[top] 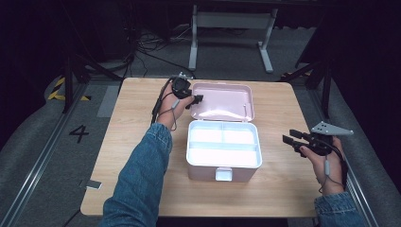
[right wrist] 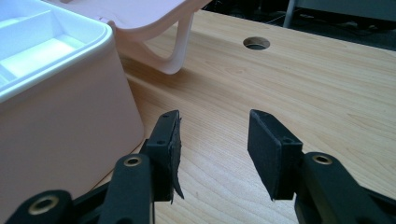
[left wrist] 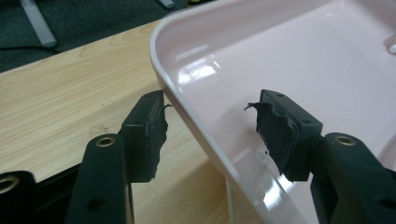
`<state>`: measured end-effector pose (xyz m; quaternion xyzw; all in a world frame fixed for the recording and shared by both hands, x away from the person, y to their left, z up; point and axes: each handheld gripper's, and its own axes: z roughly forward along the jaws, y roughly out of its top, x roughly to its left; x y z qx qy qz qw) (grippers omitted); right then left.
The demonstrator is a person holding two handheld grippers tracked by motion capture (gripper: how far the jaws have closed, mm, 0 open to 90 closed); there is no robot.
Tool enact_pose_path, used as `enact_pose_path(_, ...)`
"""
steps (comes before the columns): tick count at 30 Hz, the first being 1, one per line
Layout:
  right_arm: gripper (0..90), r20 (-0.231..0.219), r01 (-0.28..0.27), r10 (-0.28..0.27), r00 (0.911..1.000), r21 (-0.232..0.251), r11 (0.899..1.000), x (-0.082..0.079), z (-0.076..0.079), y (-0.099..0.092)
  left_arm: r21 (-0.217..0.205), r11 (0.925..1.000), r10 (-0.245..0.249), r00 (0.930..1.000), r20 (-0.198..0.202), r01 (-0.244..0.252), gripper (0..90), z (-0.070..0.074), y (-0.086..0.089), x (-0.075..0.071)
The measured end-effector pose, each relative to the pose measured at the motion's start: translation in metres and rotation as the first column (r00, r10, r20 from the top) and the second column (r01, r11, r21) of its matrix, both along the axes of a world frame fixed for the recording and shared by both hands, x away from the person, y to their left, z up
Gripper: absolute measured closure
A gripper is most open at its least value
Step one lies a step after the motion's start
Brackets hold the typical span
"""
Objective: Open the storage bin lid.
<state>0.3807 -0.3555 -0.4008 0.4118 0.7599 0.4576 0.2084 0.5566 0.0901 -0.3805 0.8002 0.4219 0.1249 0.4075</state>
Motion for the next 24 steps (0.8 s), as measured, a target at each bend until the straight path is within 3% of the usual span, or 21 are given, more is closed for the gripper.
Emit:
enact_pose_path(3,54.7,0.003,0.003,-0.003,1.0000,0.000,1.000,0.000,0.000,0.000,-0.034,0.9994,0.009,0.9998,0.016,-0.009,40.7,0.002,0.001,-0.001)
enact_pose_path(8,54.0,-0.002,0.000,0.000,1.0000,0.002,1.000,0.003,0.000,0.001,-0.029,0.9996,0.008,0.9981,0.062,-0.007,39.0,0.012,0.001,-0.007)
enact_pose_path(15,52.3,-0.005,-0.019,0.019,0.9998,0.015,1.000,0.017,0.004,0.009,-0.068,0.9973,-0.016,0.9833,0.181,0.029,38.8,0.045,0.006,-0.032)
enact_pose_path(16,52.3,-0.005,-0.019,0.019,0.9998,0.015,1.000,0.017,0.004,0.009,-0.068,0.9973,-0.016,0.9833,0.181,0.029,38.8,0.045,0.006,-0.032)
enact_pose_path(18,51.3,0.009,-0.029,0.029,0.9995,0.020,0.999,0.024,0.009,0.014,-0.068,0.9963,-0.036,0.9763,0.213,0.052,38.7,0.058,0.008,-0.046)
enact_pose_path(24,50.8,0.023,-0.040,0.039,0.9990,0.044,0.998,0.034,0.019,0.016,-0.069,0.9929,-0.077,0.9629,0.259,0.098,37.5,0.084,0.014,-0.078)
